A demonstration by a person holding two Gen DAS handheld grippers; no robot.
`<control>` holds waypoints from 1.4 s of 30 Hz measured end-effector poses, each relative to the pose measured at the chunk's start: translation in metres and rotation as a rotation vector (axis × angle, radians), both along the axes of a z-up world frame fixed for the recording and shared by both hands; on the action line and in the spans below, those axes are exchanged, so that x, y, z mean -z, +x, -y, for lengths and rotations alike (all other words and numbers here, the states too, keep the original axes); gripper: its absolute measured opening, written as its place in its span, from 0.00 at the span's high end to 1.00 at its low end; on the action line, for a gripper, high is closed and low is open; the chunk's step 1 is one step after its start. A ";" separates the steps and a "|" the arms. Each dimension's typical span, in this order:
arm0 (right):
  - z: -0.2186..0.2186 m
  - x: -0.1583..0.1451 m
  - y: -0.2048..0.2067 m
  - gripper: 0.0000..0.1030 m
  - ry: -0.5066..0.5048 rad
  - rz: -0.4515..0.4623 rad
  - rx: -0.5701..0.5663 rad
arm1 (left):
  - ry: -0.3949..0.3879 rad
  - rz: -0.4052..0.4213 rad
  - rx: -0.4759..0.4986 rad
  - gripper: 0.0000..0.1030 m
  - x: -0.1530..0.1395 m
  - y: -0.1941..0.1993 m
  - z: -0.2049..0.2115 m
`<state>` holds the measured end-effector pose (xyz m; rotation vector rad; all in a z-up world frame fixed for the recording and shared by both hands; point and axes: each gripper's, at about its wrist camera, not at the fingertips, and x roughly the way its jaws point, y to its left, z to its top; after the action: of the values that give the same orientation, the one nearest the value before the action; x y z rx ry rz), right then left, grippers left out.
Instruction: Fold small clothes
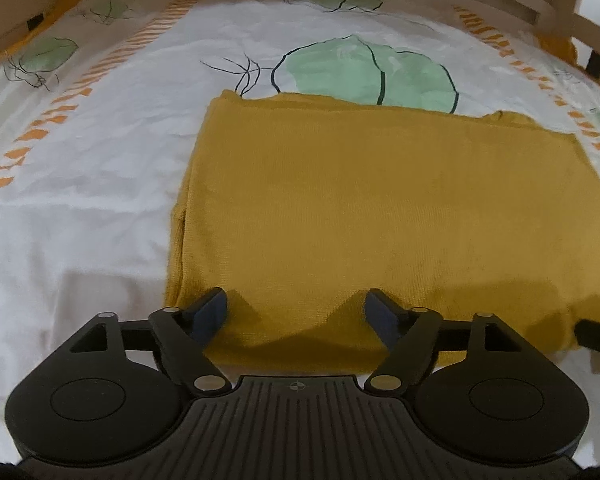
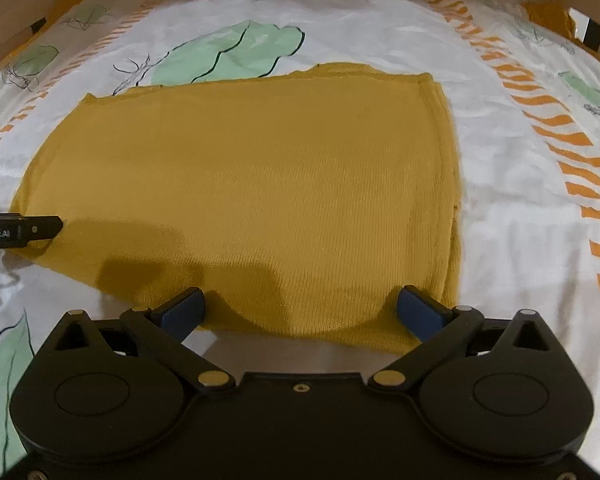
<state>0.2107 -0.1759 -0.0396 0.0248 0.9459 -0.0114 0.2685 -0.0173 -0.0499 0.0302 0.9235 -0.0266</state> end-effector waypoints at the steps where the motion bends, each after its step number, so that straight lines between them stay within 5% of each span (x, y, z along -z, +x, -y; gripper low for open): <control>1: -0.001 0.000 -0.001 0.00 -0.007 0.001 -0.002 | 0.011 -0.011 -0.004 0.23 0.000 0.002 0.002; 8: 0.002 -0.005 0.005 0.00 0.011 -0.066 -0.008 | -0.019 -0.094 -0.017 0.24 -0.007 0.016 -0.004; 14: -0.001 -0.015 0.011 0.01 0.015 -0.158 -0.019 | -0.161 -0.007 -0.049 0.34 -0.032 0.005 -0.010; 25: 0.021 -0.072 -0.012 0.05 0.255 0.021 0.043 | -0.173 0.053 -0.002 0.34 -0.054 0.031 0.034; 42: 0.057 -0.078 -0.008 0.05 0.348 0.054 0.172 | 0.009 0.016 0.000 0.32 -0.003 0.109 0.096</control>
<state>0.2028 -0.2328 0.0384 0.4263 0.8808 -0.0048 0.3778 -0.1132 -0.0466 0.0388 0.9075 -0.0220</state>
